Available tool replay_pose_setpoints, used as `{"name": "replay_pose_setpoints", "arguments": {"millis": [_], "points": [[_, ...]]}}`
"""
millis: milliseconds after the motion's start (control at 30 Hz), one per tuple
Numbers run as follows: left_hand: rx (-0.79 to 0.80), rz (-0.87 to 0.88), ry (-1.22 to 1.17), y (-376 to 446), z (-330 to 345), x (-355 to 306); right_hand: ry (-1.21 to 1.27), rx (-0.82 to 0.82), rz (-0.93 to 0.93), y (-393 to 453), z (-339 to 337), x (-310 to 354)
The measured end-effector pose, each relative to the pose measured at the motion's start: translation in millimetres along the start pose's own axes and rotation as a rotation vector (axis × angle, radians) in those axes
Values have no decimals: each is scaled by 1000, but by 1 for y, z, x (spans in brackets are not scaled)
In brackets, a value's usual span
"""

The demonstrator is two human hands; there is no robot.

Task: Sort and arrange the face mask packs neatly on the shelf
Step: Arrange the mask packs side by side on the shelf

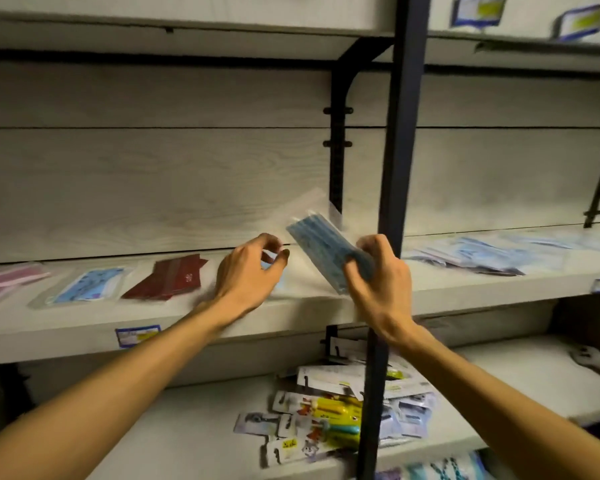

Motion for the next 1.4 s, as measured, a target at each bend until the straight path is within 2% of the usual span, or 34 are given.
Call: {"name": "replay_pose_setpoints", "arguments": {"millis": [100, 167, 333, 400, 467, 600, 733, 800, 933, 1033, 1133, 1233, 1400], "points": [[-52, -3, -98, -24, 2, -40, 133, -44, 88, -9, -60, -27], [-16, 46, -103, -38, 15, -75, 199, -87, 177, -14, -97, -54], [157, 337, -20, -72, 83, -176, 139, -114, 373, -25, -163, -127], [192, 469, 19, -81, 113, -210, 94, -56, 463, -22, -173, -154], [205, 518, 54, -78, 142, -230, 61, 15, 511, -16, -173, -172], [378, 383, 233, -48, 210, -229, -9, 130, 478, 13, -159, -192], [504, 180, 380, -12, 250, -197, -233, 432, 325, 49, -124, -209], [567, 79, 470, 4, 263, -176, -343, 541, 329, 64, -113, -230], [601, -55, 532, 29, 279, -159, -535, 759, 88, 83, -83, -255], [619, -90, 627, 41, 284, -159, -579, 891, 54, 82, -61, -272], [615, -115, 712, 54, 282, -160, -616, 943, 69, 88, -53, -290], [575, -123, 758, 63, 281, -167, -601, 901, 74, 96, -55, -302], [497, -34, 667, 77, 290, -190, -669, 831, 71, 106, -69, -325]]}}
Point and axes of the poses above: each hand's wrist, its own y-axis towards the middle knuckle, its own z-axis out of the palm, x = y × z, the point moved 8 cm from there along y, towards the middle knuckle
